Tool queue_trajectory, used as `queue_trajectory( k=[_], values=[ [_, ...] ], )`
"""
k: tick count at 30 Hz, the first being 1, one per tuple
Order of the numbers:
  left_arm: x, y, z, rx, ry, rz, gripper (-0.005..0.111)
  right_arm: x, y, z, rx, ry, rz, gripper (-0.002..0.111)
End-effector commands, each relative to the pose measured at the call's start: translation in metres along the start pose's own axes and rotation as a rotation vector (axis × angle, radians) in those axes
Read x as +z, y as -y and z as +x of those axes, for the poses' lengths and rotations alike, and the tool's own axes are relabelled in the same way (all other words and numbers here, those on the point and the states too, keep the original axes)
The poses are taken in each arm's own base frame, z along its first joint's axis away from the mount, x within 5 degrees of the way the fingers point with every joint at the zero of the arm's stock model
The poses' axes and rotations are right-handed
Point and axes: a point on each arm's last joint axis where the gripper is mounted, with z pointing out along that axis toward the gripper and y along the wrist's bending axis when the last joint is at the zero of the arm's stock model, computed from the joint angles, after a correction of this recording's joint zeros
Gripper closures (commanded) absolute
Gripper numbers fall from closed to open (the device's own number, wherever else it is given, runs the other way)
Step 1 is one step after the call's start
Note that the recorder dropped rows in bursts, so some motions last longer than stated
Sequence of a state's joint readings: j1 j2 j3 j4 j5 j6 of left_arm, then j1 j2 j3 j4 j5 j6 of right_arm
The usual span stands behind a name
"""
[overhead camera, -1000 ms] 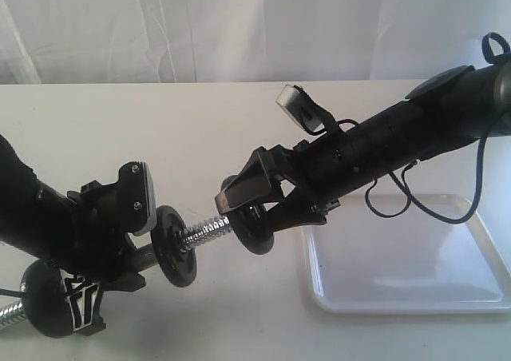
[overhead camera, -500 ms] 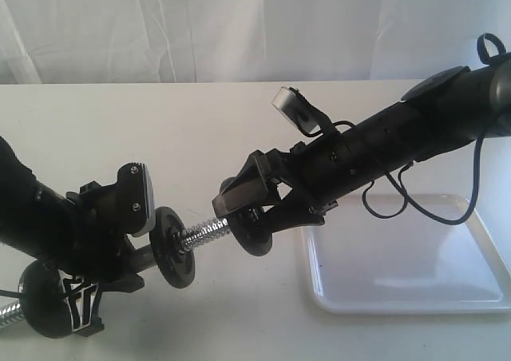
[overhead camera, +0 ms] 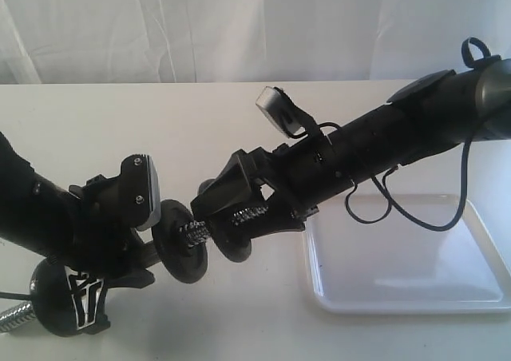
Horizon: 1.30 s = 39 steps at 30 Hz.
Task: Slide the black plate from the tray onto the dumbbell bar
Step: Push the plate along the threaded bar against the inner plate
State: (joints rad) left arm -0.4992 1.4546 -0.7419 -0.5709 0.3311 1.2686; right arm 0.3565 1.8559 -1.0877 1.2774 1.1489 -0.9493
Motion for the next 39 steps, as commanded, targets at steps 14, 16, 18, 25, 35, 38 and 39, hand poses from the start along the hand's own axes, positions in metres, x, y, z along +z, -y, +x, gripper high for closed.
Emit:
queue_trajectory(
  k=[14, 16, 18, 25, 35, 38, 39],
  values=[
    [-0.021, -0.007, -0.019, -0.070, 0.119, -0.079, 0.107, -0.002, -0.015, -0.002, -0.012, 0.012, -0.095, 0.108],
    [-0.021, -0.007, -0.019, -0.070, 0.119, -0.077, 0.107, 0.000, -0.016, -0.001, -0.042, 0.007, -0.097, 0.108],
    [-0.021, -0.007, -0.019, -0.070, 0.119, -0.077, 0.107, 0.004, -0.019, 0.000, -0.063, -0.004, -0.102, 0.108],
    [-0.021, -0.006, -0.020, -0.078, 0.123, -0.071, 0.107, 0.019, -0.030, 0.005, -0.097, -0.050, -0.122, 0.108],
    [-0.021, -0.006, -0.020, -0.082, 0.125, -0.070, 0.107, 0.025, -0.033, 0.008, -0.108, -0.072, -0.125, 0.101],
    [-0.021, -0.006, -0.020, -0.082, 0.125, -0.070, 0.107, 0.025, -0.033, 0.008, -0.108, -0.072, -0.125, 0.082],
    [-0.021, -0.006, -0.020, -0.082, 0.125, -0.070, 0.107, 0.025, -0.033, 0.008, -0.108, -0.072, -0.125, 0.073]
  ],
)
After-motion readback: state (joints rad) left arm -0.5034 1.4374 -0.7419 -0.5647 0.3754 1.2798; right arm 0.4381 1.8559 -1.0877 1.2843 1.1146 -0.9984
